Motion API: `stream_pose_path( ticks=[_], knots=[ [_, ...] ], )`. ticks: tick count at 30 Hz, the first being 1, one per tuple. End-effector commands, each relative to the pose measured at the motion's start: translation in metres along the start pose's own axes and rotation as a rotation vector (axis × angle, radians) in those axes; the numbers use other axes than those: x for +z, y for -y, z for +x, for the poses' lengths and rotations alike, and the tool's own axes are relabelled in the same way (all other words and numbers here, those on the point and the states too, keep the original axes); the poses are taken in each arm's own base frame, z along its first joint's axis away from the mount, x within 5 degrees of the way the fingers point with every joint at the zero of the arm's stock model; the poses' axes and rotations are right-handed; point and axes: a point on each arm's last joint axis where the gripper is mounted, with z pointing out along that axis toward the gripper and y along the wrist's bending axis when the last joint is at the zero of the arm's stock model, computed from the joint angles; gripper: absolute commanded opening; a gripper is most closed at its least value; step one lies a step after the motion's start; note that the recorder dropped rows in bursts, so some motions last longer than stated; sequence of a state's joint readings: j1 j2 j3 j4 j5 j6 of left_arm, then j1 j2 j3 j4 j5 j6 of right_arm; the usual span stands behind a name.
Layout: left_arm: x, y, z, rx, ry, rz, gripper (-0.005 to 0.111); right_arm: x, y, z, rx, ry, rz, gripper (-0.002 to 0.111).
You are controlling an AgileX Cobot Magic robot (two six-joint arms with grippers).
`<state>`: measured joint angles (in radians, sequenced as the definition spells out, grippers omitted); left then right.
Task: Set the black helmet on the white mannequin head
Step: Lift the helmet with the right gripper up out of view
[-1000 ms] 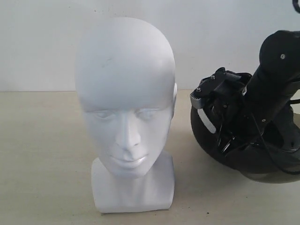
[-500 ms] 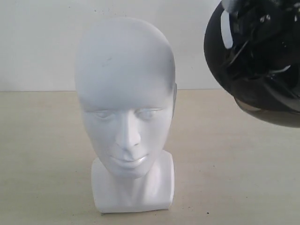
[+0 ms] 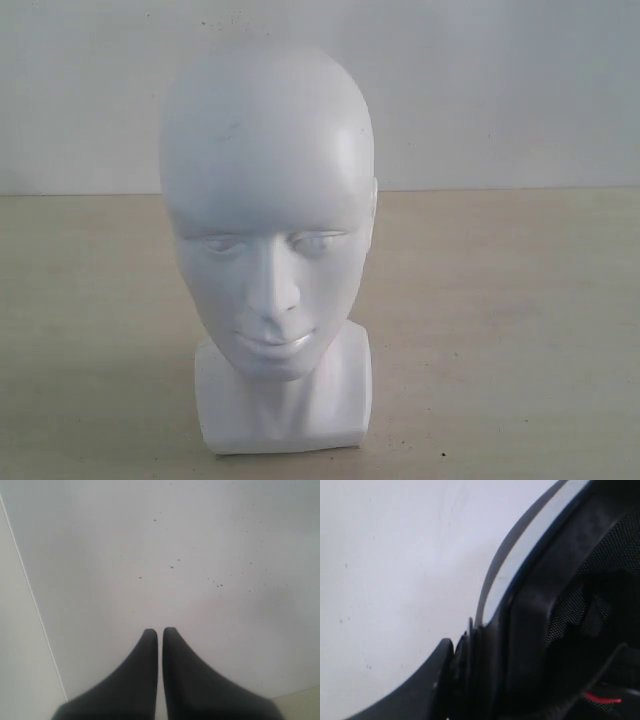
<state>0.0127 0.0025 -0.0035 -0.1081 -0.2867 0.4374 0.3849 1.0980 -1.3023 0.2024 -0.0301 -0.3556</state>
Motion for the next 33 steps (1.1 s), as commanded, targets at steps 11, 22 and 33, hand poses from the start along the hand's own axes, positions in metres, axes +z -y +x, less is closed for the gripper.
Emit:
stream_pose_path(
  ticks=[11, 22, 33],
  knots=[
    [0.000, 0.000, 0.001, -0.003, 0.004, -0.001, 0.004, -0.131, 0.007, 0.014, -0.033, 0.553, 0.196, 0.000],
    [0.000, 0.000, 0.001, -0.003, 0.004, -0.001, 0.004, -0.163, 0.003, 0.053, 0.329, 0.804, 0.102, 0.000],
    [0.000, 0.000, 0.001, -0.003, 0.004, -0.001, 0.004, -0.150, 0.000, 0.062, 0.819, 0.799, -0.114, 0.000]
  ],
)
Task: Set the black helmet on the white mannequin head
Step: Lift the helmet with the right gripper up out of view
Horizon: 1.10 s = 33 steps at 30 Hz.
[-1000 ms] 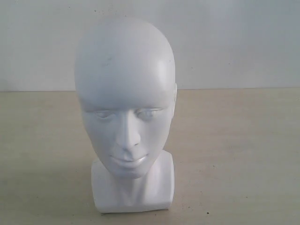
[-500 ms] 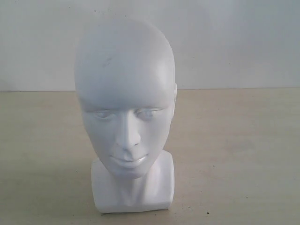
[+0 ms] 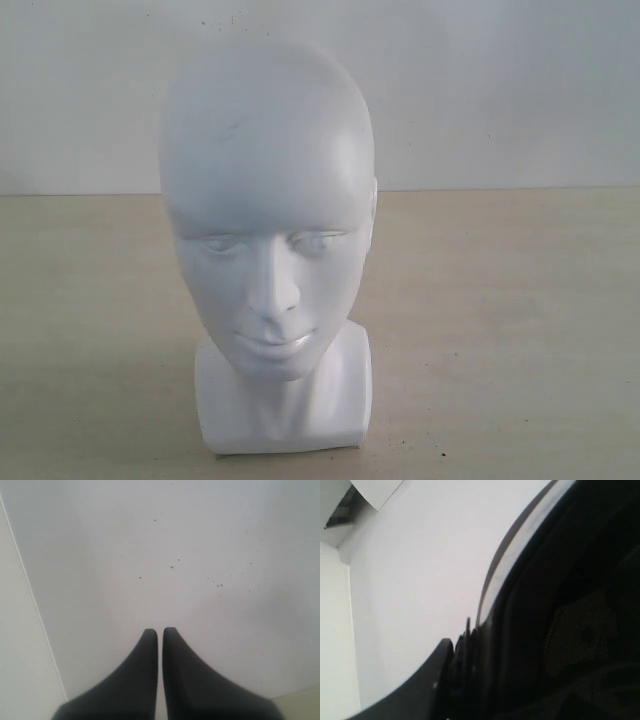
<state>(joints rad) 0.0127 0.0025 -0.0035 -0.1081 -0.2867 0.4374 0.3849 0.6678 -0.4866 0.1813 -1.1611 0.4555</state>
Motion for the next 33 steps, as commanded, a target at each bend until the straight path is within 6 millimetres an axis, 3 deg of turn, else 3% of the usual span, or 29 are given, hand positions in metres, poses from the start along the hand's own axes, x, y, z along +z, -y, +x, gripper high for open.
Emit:
stream_pose_path(
  ticks=[1, 6, 13, 24, 31, 33],
  knots=[
    [0.000, 0.000, 0.001, -0.003, 0.004, -0.001, 0.004, 0.006, -0.003, 0.012, 0.186, -0.036, -0.082, 0.000],
    [0.000, 0.000, 0.001, -0.003, 0.004, -0.001, 0.004, 0.017, 0.002, 0.041, 0.344, -0.157, -0.102, 0.000],
    [0.000, 0.000, 0.001, -0.003, 0.004, -0.001, 0.004, 0.066, -0.027, 0.059, 0.539, -0.315, -0.351, 0.000],
    [0.000, 0.000, 0.001, -0.003, 0.004, -0.001, 0.004, 0.098, -0.054, 0.045, 0.604, -0.339, -0.522, 0.000],
    [0.000, 0.000, 0.001, -0.003, 0.004, -0.001, 0.004, 0.103, -0.046, 0.039, 0.637, -0.241, -0.451, 0.000],
    [0.000, 0.000, 0.001, -0.003, 0.004, -0.001, 0.004, 0.103, -0.031, 0.036, 0.690, -0.130, -0.328, 0.000]
  ],
)
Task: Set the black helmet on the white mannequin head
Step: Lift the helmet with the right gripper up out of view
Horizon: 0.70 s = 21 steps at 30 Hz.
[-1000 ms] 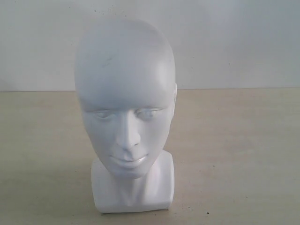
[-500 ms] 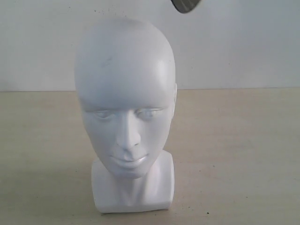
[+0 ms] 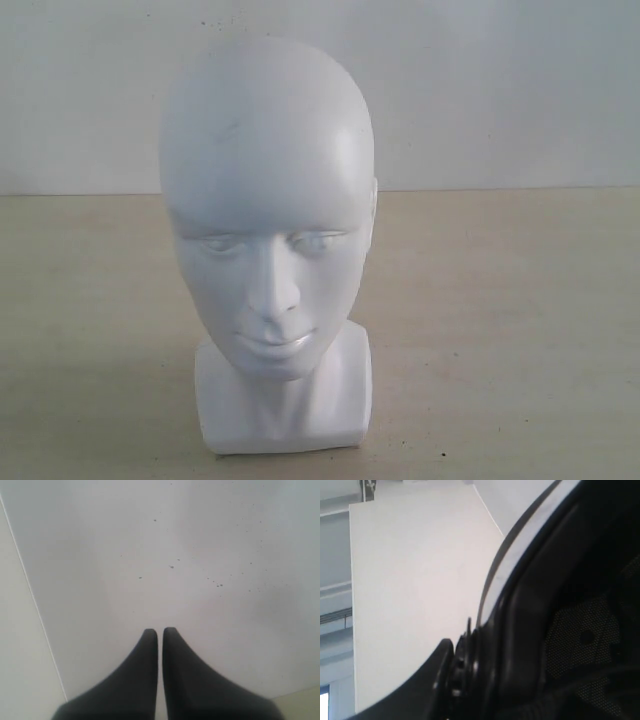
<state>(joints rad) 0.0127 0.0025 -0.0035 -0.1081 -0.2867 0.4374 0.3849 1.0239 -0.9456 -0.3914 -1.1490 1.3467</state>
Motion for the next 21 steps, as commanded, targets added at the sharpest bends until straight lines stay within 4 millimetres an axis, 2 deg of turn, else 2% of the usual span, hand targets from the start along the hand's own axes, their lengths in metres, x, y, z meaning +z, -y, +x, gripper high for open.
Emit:
stream_pose_path(
  ticks=[1, 4, 10, 14, 21],
  knots=[
    [0.000, 0.000, 0.001, -0.003, 0.004, -0.001, 0.004, -0.009, 0.001, -0.024, 0.045, 0.279, 0.014, 0.000],
    [0.000, 0.000, 0.001, -0.003, 0.004, -0.001, 0.004, -0.023, 0.014, -0.021, 0.150, 0.334, 0.080, 0.000],
    [0.000, 0.000, 0.001, -0.003, 0.004, -0.001, 0.004, -0.022, 0.012, -0.017, 0.294, 0.299, 0.047, 0.000],
    [0.000, 0.000, 0.001, -0.003, 0.004, -0.001, 0.004, -0.020, 0.010, -0.012, 0.339, 0.235, 0.028, 0.000],
    [0.000, 0.000, 0.001, -0.003, 0.004, -0.001, 0.004, -0.019, 0.008, -0.006, 0.317, 0.159, 0.018, 0.000]
  ],
)
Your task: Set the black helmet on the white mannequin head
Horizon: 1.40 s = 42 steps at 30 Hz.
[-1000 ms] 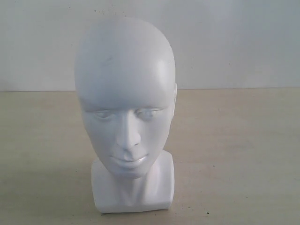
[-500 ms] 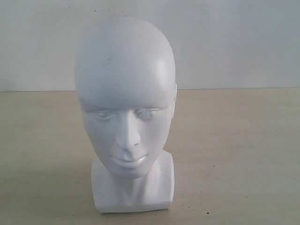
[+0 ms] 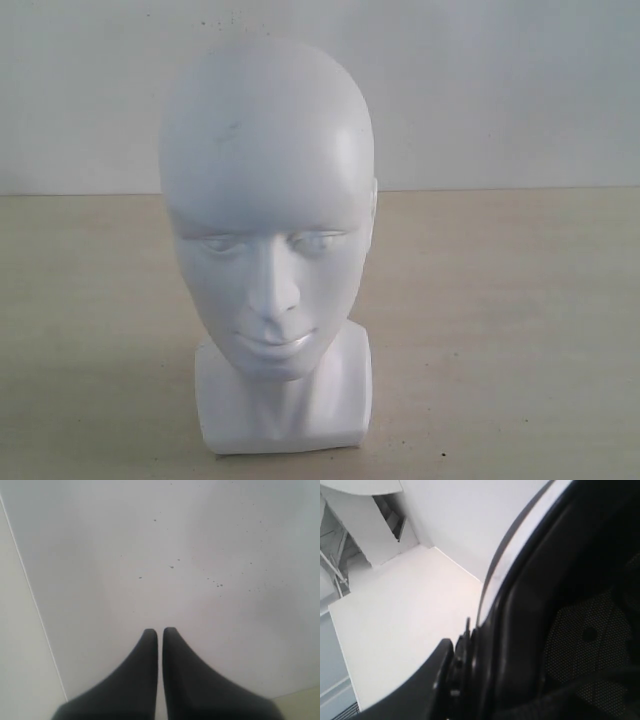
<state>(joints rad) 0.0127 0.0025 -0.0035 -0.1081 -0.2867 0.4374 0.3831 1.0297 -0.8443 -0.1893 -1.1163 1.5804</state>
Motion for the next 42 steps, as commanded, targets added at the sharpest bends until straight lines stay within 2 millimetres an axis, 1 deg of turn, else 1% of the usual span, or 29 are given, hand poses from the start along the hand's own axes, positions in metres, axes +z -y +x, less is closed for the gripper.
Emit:
stream_pose_path(
  ticks=[1, 6, 8, 11, 14, 20, 24, 29, 32, 35, 37, 42],
  knots=[
    [0.000, 0.000, 0.001, -0.003, 0.004, -0.001, 0.004, 0.002, -0.019, 0.001, -0.017, -0.018, -0.136, 0.000],
    [0.000, 0.000, 0.001, -0.003, 0.004, -0.001, 0.004, 0.002, -0.019, 0.004, -0.034, -0.051, -0.135, 0.000],
    [0.000, 0.000, 0.001, -0.003, 0.004, -0.001, 0.004, 0.002, -0.016, 0.005, -0.045, -0.060, -0.128, 0.000],
    [0.000, 0.000, 0.001, -0.003, 0.004, -0.001, 0.004, 0.005, -0.009, 0.012, -0.002, -0.077, -0.119, 0.000],
    [0.000, 0.000, 0.001, -0.003, 0.004, -0.001, 0.004, 0.017, -0.003, 0.028, 0.037, -0.132, -0.132, 0.000],
    [0.000, 0.000, 0.001, -0.003, 0.004, -0.001, 0.004, 0.039, -0.001, 0.058, 0.061, -0.204, -0.196, 0.000],
    [0.000, 0.000, 0.001, -0.003, 0.004, -0.001, 0.004, 0.048, 0.004, 0.082, 0.117, -0.242, -0.209, 0.000],
    [0.000, 0.000, 0.001, -0.003, 0.004, -0.001, 0.004, 0.050, 0.024, 0.107, 0.164, -0.261, -0.167, 0.000],
    [0.000, 0.000, 0.001, -0.003, 0.004, -0.001, 0.004, 0.049, 0.035, 0.112, 0.157, -0.274, -0.143, 0.000],
    [0.000, 0.000, 0.001, -0.003, 0.004, -0.001, 0.004, 0.048, 0.041, 0.116, 0.113, -0.281, -0.136, 0.000],
    [0.000, 0.000, 0.001, -0.003, 0.004, -0.001, 0.004, 0.048, 0.043, 0.117, 0.104, -0.292, -0.136, 0.000],
    [0.000, 0.000, 0.001, -0.003, 0.004, -0.001, 0.004, 0.045, 0.057, 0.124, 0.107, -0.306, -0.103, 0.000]
  ],
)
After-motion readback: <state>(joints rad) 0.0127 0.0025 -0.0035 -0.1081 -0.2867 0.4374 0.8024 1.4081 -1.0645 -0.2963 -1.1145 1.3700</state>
